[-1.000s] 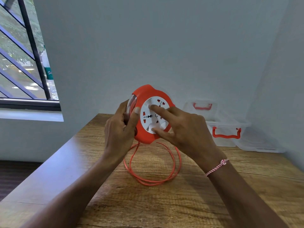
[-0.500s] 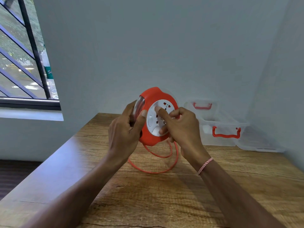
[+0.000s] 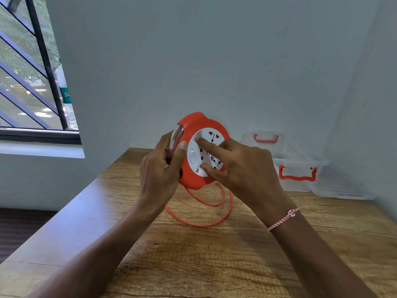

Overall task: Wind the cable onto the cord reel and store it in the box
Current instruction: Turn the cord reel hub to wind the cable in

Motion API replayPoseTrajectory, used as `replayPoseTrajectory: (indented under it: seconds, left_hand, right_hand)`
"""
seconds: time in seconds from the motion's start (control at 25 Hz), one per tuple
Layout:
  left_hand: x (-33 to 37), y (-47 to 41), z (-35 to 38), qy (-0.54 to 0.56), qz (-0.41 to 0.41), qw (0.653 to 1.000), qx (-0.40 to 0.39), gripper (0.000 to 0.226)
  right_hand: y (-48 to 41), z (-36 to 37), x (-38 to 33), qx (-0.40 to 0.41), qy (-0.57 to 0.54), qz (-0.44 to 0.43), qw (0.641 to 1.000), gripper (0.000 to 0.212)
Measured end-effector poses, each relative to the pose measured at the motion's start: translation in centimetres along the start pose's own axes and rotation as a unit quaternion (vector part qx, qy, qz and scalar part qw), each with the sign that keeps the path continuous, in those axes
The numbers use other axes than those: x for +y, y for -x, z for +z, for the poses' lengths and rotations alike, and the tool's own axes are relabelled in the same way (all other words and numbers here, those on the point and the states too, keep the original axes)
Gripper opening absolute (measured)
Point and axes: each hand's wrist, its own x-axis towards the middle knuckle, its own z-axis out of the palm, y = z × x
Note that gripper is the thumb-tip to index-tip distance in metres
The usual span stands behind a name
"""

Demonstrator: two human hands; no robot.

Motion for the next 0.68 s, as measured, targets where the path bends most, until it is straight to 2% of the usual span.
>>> replayPoseTrajectory:
  seconds: [0.12,0.2,0.24,0.32,0.36,0.4,0.48,0.52,0.6,0.68]
  left_hand:
    - [0.0,0.1,0.0,-0.01,0.011,1.0,0.006,0.067]
    - [0.0,0.3,0.3,-0.015,0.017,1.0,0.006,0.066]
    - [0.1,0.4,0.4,-0.014,0.018,1.0,0.006,0.066]
    - [0.2,0.5,0.6,-0.015,0.016,1.0,0.003,0.067]
    - [0.1,0.4,0.7,-0.016,0.012,1.0,0.0,0.068]
    - [0.1,0.4,0.7,-0.017,0.007,1.0,-0.003,0.068]
    - [0.0,0.2,0.5,-0.016,-0.002,1.0,-0.006,0.067]
    - [-0.1,0.2,0.4,-0.012,-0.007,1.0,-0.004,0.066]
    - [-0.2,0.0,0.1,-0.001,-0.013,1.0,0.002,0.067]
    - [-0.4,-0.2,-0.1,0.009,-0.015,1.0,0.01,0.068]
  right_hand:
    - [-0.1,0.1,-0.5,0.035,-0.02,0.047,0.998,0.062]
    - [-0.5,0.7,-1.3,0.044,-0.111,0.175,0.977,0.063]
    - [-0.7,1.0,-1.6,0.04,-0.216,0.268,0.938,0.059]
    - [-1.3,1.6,-2.0,0.028,-0.441,0.429,0.788,0.049]
    - [-1.4,1.7,-1.9,0.02,-0.474,0.456,0.753,0.047]
    - [-1.2,1.8,-1.7,0.018,-0.443,0.445,0.778,0.048]
    - [-0.5,1.7,-1.0,0.047,-0.266,0.348,0.898,0.05]
    - [-0.2,1.5,-0.6,0.066,-0.193,0.274,0.94,0.05]
    - [0.1,1.1,0.3,0.049,-0.115,0.124,0.984,0.05]
    - [0.2,0.9,0.6,0.004,-0.069,0.043,0.997,0.054]
